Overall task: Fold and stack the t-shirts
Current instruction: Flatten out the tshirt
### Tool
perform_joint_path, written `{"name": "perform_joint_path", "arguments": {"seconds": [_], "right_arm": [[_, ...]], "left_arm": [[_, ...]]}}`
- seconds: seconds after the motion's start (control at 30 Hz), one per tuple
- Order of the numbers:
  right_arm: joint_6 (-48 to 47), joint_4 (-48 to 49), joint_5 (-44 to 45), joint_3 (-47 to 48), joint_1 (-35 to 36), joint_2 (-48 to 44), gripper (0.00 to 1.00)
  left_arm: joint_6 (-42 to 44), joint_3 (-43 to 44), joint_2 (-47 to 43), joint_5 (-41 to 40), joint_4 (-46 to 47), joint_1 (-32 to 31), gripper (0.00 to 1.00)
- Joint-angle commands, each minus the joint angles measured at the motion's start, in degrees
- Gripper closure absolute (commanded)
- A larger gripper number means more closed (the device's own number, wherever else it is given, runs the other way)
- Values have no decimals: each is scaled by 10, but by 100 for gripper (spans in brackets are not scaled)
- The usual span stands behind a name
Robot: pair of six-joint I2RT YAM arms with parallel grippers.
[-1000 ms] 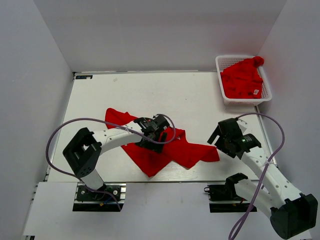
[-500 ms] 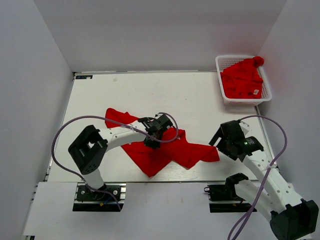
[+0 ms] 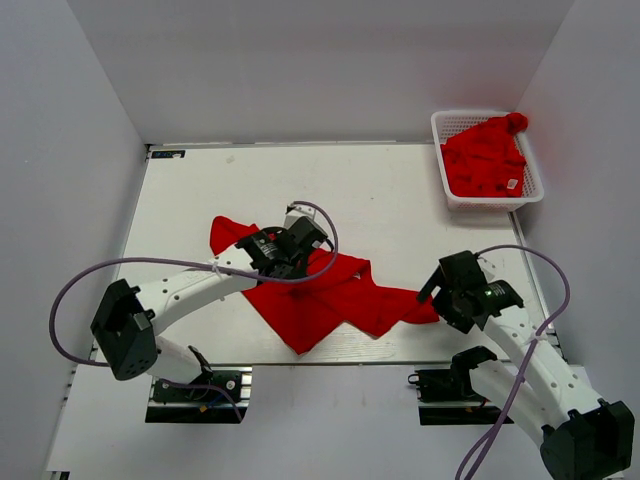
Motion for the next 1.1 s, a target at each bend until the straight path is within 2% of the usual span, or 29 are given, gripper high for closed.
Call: {"name": "perform_joint_path", "arguments": {"seconds": [0.0, 0.17, 0.37, 0.7, 0.87, 1.07], "right_arm": [[51, -3, -6, -13, -3, -1, 10], [41, -15, 15, -18, -2, -5, 10], [-5, -8, 32, -15, -1, 10, 10], [-64, 78, 16, -42, 0, 95, 10], [-77, 92, 62, -34, 1, 130, 10], [-103, 157, 45, -51, 2, 156, 10]], "left_arm": [[-20, 19, -12, -59, -39, 2, 100], [-58, 48, -12, -133, -115, 7, 100], [-64, 87, 13, -165, -136, 37, 100], [-52, 111, 86, -147, -100, 126, 100], [-19, 106, 79, -130, -67, 146, 100], [24, 88, 68, -103, -37, 157, 100]]}}
